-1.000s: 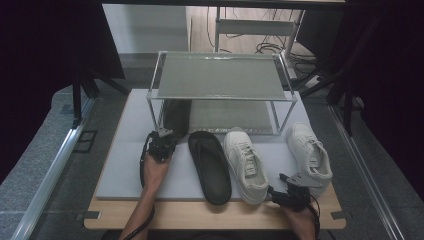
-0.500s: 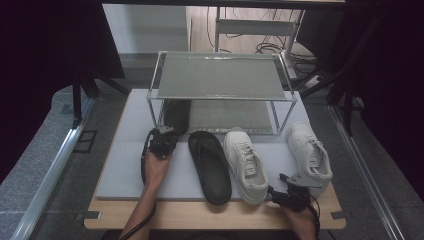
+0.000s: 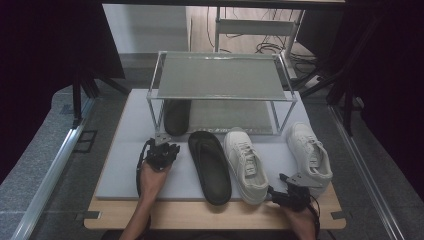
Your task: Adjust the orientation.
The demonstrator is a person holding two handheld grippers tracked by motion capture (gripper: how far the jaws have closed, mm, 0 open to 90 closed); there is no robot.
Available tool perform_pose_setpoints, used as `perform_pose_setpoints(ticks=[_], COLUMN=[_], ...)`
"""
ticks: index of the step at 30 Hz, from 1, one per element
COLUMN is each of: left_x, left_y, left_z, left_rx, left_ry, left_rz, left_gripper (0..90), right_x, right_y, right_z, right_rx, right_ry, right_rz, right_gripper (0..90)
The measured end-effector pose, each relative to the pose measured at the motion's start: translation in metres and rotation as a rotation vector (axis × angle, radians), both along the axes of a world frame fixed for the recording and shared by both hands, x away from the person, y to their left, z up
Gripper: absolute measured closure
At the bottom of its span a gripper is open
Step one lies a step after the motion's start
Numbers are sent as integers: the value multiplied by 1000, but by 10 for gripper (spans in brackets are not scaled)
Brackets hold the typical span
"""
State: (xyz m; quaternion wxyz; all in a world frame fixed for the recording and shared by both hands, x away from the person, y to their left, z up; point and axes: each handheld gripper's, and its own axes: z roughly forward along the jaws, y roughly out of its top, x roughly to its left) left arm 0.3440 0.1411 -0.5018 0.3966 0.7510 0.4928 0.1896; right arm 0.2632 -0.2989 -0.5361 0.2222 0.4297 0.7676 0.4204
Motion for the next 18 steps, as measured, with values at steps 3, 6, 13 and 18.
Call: perform_pose_setpoints(ticks=[3,6,13,18], left_x=[-14,-26,-47,-55], left_y=[-3,-8,-24,-40], left_z=[0,3,17,22], left_rx=[-7,-12,-26,-23], left_ry=[6,4,-26,-40], left_rz=[-27,-53,-121,-168], left_gripper=[758,739,670,627], right_x=[0,0,0,0], right_y=[0,0,0,0], right_z=[0,0,0,0], right_rx=[-3,-3,-3,-3], right_ry=[1,0,0,1], right_rz=[2,2,2,2], right_gripper=[276,276,277,276])
